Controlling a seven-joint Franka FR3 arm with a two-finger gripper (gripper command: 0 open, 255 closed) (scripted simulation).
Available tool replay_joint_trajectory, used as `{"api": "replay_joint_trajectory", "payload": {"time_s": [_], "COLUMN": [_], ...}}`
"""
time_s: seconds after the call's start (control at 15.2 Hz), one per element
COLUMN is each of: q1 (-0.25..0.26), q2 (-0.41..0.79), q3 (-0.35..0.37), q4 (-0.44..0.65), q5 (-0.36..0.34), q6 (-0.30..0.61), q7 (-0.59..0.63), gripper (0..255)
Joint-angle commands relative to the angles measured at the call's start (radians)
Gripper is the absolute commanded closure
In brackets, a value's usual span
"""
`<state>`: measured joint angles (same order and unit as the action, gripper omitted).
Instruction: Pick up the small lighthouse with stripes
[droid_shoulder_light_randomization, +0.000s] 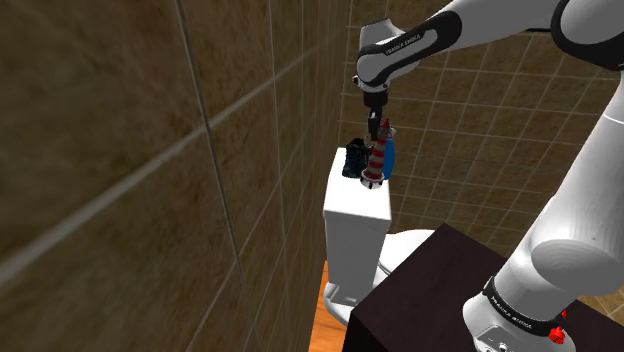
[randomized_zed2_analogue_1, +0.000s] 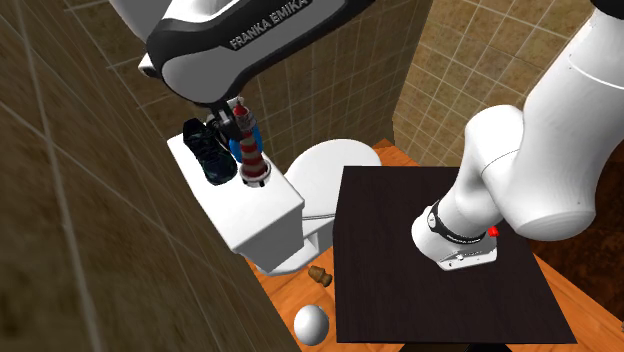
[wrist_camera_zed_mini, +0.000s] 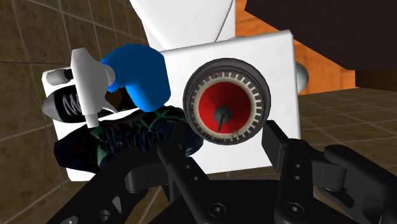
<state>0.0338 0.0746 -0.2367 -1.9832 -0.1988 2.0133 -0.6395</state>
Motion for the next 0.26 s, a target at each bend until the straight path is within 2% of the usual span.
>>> {"api": "replay_joint_trajectory", "payload": {"time_s": [0.0, 0.2], "q1": [0.001, 0.001], "q2": [-0.008, -0.013], "q3": [0.0, 0.001], "q4": [0.019, 0.029], "q5": [0.0, 0.001], "q6": [-0.026, -0.041], "q7": [-0.004, -0.006], "gripper": [255, 255]}}
